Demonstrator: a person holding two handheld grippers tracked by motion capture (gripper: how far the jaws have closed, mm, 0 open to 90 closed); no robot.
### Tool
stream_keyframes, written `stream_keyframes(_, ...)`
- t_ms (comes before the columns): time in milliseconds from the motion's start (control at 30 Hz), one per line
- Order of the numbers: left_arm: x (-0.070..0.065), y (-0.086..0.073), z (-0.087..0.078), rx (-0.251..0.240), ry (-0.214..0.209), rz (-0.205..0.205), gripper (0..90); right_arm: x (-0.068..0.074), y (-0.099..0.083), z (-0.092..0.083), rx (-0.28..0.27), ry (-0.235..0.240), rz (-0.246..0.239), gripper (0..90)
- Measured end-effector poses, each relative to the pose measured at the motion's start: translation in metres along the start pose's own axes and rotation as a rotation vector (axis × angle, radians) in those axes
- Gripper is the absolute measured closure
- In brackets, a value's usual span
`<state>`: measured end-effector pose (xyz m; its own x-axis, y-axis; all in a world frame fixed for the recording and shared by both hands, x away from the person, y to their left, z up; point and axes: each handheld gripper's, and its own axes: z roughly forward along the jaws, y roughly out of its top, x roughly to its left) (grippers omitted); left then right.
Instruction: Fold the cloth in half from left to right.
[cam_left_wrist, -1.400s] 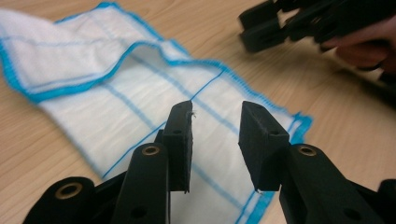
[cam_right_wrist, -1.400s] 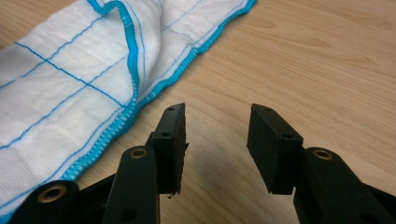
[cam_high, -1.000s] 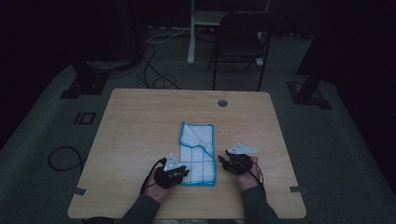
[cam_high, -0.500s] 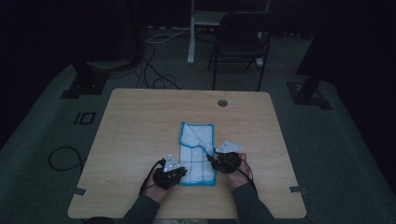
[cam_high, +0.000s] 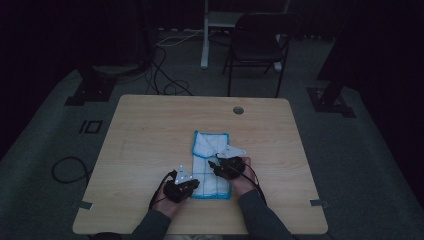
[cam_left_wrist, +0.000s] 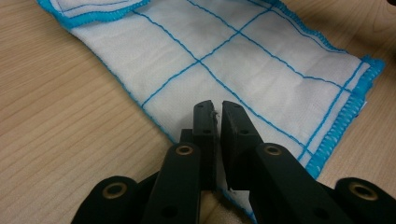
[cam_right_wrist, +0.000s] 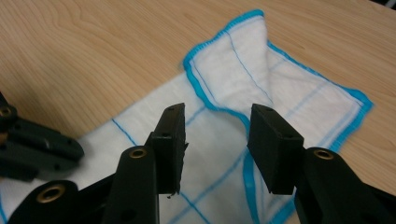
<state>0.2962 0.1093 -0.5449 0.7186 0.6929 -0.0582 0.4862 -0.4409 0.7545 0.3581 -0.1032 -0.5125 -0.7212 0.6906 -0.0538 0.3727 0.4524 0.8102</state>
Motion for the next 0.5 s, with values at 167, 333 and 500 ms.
stream_keyframes(167, 0.0, 0.0, 0.0, 0.0, -0.002, -0.003, 85.2, 0.0, 0.007, 0.01, -0.004, 0.009, -0.017, 54.4)
stream_keyframes(333, 0.0, 0.0, 0.0, 0.002, -0.001, -0.002, 85.1, -0.003, 0.012, 0.025, 0.021, 0.011, -0.028, 51.3)
stream_keyframes(500, 0.0, 0.0, 0.0, 0.003, -0.002, -0.004, 85.1, -0.006, 0.014, 0.038, 0.06, -0.014, -0.063, 48.7)
